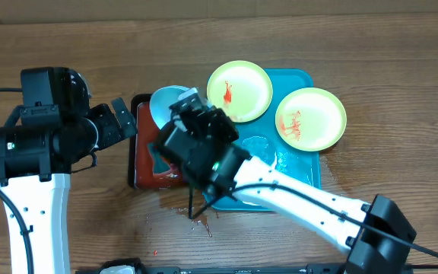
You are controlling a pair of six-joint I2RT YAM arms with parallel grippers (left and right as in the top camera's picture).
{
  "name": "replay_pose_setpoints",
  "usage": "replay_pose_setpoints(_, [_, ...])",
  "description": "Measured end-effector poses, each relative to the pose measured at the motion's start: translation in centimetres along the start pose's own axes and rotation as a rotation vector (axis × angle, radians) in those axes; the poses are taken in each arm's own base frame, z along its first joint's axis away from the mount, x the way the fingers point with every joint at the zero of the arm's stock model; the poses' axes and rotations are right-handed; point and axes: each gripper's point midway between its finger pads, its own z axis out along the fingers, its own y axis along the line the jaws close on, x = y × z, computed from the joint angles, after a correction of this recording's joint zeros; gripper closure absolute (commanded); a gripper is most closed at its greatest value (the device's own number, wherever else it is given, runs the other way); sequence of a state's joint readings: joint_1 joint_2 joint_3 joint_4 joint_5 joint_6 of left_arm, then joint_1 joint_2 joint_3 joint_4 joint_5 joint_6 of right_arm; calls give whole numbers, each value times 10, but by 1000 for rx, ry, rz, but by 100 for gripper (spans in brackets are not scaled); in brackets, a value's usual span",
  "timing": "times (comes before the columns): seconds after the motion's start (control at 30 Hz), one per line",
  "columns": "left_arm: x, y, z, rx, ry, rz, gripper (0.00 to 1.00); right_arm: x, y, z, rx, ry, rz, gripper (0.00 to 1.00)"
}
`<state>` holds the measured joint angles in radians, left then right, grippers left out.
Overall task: Clean dirty plates on tray and stack at the side
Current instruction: 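Lift the white plate with the right gripper and carry it right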
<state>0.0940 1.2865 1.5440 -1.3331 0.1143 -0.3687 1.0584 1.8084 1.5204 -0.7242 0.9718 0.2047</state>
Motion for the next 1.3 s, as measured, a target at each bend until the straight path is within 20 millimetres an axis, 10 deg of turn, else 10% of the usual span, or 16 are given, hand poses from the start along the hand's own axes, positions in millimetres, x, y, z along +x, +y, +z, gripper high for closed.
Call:
replay_pose_setpoints(0.43, [-1, 3, 18, -27, 51, -3, 0, -15, -5, -37, 155, -128, -34, 96])
replay_pose_setpoints(1.3, [-2, 4, 29, -40, 85, -7, 0, -16, -6, -40, 169, -138, -34, 96])
